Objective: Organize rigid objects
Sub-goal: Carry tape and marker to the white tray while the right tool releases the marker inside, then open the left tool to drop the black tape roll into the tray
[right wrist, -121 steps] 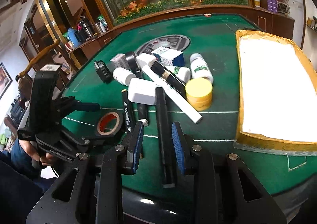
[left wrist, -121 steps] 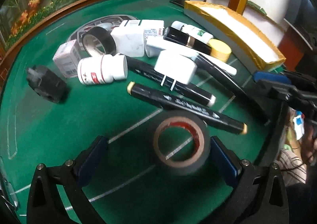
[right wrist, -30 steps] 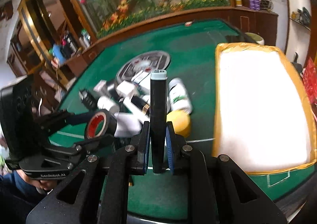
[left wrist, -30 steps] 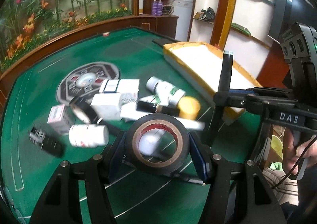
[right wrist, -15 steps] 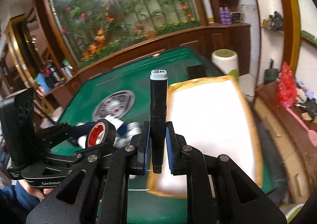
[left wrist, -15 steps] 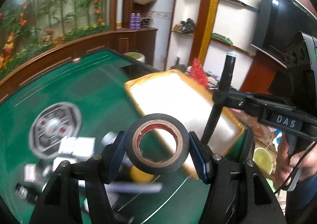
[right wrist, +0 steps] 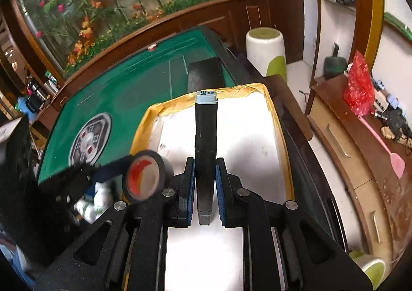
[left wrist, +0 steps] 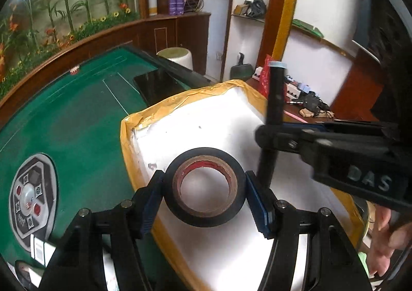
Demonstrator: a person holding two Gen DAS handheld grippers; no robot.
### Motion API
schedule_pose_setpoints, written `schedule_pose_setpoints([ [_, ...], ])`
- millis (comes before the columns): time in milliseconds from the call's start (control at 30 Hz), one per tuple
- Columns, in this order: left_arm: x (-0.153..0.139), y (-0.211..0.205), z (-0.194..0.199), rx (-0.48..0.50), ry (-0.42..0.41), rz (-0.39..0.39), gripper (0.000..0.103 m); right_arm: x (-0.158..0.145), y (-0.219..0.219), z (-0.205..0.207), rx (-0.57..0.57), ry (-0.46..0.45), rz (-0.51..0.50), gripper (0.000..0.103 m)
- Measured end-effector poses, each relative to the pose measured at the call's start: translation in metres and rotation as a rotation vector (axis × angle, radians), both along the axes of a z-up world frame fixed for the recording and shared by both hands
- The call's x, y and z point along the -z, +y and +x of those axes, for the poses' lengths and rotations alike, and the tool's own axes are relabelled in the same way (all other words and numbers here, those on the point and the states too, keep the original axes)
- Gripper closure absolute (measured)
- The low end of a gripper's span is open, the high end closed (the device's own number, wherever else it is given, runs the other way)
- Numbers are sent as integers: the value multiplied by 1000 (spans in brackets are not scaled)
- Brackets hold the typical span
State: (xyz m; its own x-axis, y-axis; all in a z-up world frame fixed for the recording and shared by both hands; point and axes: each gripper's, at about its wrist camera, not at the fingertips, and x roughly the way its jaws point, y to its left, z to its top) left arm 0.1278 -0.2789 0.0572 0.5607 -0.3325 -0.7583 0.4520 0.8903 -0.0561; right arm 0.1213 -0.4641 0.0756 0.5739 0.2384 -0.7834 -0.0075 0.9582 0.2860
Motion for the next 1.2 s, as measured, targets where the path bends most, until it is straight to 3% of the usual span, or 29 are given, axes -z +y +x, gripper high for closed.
schedule_pose_setpoints([
  [233, 11, 1, 17, -28, 50, 6, 40, 31, -1, 50, 16, 85, -4, 89],
  [400, 16, 0, 22, -40, 79, -1, 40, 43, -2, 62, -5, 97, 52, 87],
  [433, 15, 1, 21, -39, 78, -5, 40, 42, -2, 61, -2, 95, 48, 84],
  [533, 12, 2, 19, -33, 92, -30, 40, 34, -4, 54, 16, 78, 33, 64],
  [600, 12, 1, 20, -36, 106, -36, 40, 25, -5, 50, 21, 41, 30, 55],
  [733, 8, 6, 12, -33, 101, -57, 39, 5, -4, 38, 48, -2, -2, 54],
  [867, -2, 18, -2, -23, 72, -118, 39, -36, 12, -1, 96, -183, -159, 54],
  [967, -13, 31, -19, -9, 40, -147, 39, -64, 26, -42, 134, -281, -200, 54],
  [1067, -30, 50, -43, -7, -20, -183, 40, -75, 31, -80, 145, -397, -136, 53],
  [1133, -41, 65, -60, -4, -47, -196, 40, -76, 36, -94, 108, -376, -101, 53],
  [1200, -48, 77, -66, -4, -66, -205, 39, -75, 49, -109, -18, -362, -29, 53],
])
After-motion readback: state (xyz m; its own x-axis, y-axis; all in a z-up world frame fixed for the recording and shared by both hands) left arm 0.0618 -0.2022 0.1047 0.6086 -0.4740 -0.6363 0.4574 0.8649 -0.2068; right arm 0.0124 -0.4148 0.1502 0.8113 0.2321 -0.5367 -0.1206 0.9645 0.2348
